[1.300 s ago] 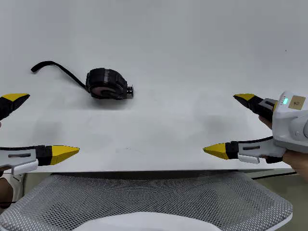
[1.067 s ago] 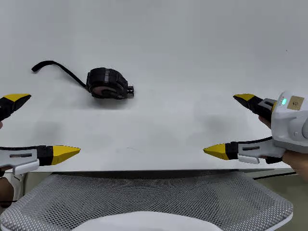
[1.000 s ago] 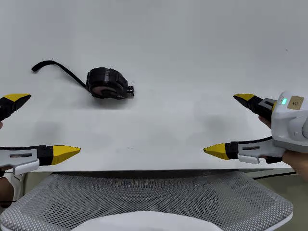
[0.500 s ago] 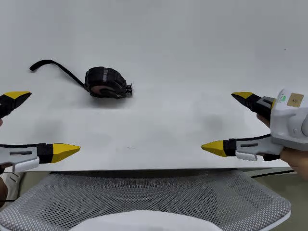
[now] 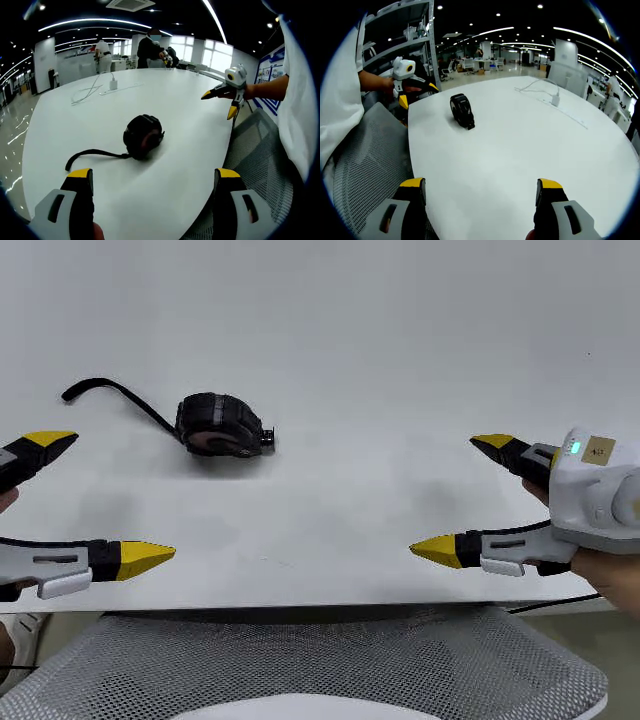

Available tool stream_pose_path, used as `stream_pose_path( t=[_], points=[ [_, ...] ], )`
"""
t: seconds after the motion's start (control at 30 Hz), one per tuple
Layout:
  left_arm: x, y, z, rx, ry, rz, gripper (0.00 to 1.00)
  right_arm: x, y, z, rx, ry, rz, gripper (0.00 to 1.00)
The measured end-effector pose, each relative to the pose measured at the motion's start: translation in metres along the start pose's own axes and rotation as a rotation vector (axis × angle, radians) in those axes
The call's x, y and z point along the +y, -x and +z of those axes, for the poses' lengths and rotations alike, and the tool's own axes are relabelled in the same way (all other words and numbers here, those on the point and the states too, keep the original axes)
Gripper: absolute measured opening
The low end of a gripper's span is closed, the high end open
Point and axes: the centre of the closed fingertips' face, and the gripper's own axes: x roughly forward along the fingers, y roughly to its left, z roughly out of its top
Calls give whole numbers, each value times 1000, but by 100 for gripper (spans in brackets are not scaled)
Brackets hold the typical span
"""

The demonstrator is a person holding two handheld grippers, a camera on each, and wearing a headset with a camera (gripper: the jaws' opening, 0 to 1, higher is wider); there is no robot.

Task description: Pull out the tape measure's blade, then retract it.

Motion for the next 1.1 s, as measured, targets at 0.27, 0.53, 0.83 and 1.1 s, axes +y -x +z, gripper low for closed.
stream_pose_path(
  t=[0.27, 0.53, 0.83, 1.1],
  points=[
    [6, -8, 3, 10, -28, 0, 98, -3, -11, 7, -2, 23, 22, 90],
    [10, -15, 6, 17, -48, -19, 98, -6, -19, 15, -7, 41, 40, 89],
    [8, -33, 2, 55, -116, -64, 95, -8, -30, 19, -9, 51, 56, 89],
    [10, -45, 4, 61, -141, -98, 95, -8, -42, 20, -4, 64, 73, 89]
  ],
)
